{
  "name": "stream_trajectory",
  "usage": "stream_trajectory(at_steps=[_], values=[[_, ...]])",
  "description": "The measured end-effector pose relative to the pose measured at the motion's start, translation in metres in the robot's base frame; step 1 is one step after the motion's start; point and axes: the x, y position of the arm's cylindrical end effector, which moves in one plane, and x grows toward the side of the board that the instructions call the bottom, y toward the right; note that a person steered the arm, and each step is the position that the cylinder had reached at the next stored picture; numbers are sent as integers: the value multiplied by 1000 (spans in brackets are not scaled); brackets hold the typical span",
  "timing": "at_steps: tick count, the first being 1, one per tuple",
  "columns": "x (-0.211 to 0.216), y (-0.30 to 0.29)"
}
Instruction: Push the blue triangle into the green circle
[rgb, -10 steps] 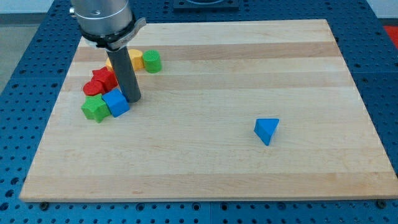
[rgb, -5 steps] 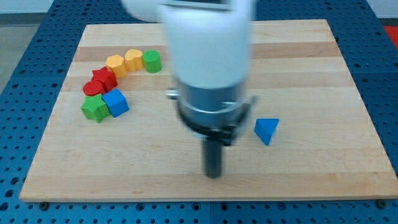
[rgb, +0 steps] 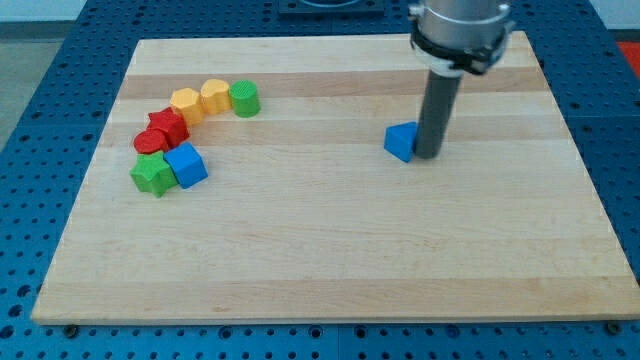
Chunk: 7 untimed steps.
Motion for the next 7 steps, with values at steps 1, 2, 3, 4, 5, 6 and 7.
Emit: stream_trajectory(at_steps=[1, 2, 3, 4, 5, 6, 7], values=[[-4, -50], [-8, -88], [-20, -108], [-41, -120], [-60, -133], [-60, -136], [-60, -140]])
